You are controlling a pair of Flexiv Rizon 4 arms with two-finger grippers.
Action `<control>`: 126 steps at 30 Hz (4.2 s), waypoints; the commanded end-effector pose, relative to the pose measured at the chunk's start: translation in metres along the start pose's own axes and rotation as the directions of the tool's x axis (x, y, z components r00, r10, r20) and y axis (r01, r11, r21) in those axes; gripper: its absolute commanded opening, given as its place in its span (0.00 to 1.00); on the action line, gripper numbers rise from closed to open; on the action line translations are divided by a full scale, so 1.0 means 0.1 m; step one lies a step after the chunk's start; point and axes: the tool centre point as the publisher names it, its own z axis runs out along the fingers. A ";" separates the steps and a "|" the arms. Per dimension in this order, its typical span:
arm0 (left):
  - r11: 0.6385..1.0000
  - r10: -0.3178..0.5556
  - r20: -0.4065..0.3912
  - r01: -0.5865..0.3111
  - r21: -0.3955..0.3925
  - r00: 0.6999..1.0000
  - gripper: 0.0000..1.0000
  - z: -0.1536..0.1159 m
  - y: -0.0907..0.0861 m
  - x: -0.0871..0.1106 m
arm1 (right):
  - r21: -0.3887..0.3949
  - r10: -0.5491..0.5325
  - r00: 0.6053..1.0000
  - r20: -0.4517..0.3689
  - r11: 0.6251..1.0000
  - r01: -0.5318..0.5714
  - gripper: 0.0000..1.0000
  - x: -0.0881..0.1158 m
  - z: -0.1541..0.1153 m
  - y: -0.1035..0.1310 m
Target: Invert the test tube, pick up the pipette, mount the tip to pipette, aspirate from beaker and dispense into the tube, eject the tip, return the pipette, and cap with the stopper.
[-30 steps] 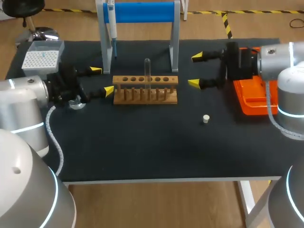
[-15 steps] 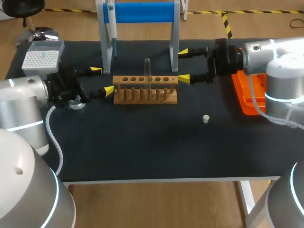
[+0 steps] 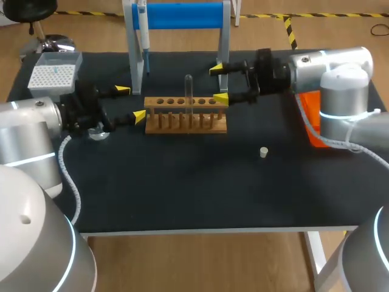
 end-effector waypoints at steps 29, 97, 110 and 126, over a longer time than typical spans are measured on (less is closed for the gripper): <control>1.000 0.000 0.005 0.000 -0.001 1.000 1.00 0.01 0.00 0.01 | -0.035 0.062 0.993 -0.100 0.997 -0.066 0.74 -0.26 0.43 -0.24; 1.000 0.000 0.005 0.000 -0.001 1.000 1.00 0.01 0.00 0.01 | -0.066 0.061 0.994 -0.086 0.996 -0.066 0.00 -0.17 0.74 -0.22; 1.000 0.000 0.005 0.000 -0.001 1.000 1.00 0.01 0.00 0.01 | -0.071 0.064 0.995 -0.071 0.995 -0.069 0.00 -0.19 0.67 -0.13; 1.000 0.000 0.005 0.000 -0.001 1.000 1.00 0.01 0.00 0.01 | -0.072 0.057 0.997 -0.057 0.996 -0.061 0.00 -0.24 0.66 0.09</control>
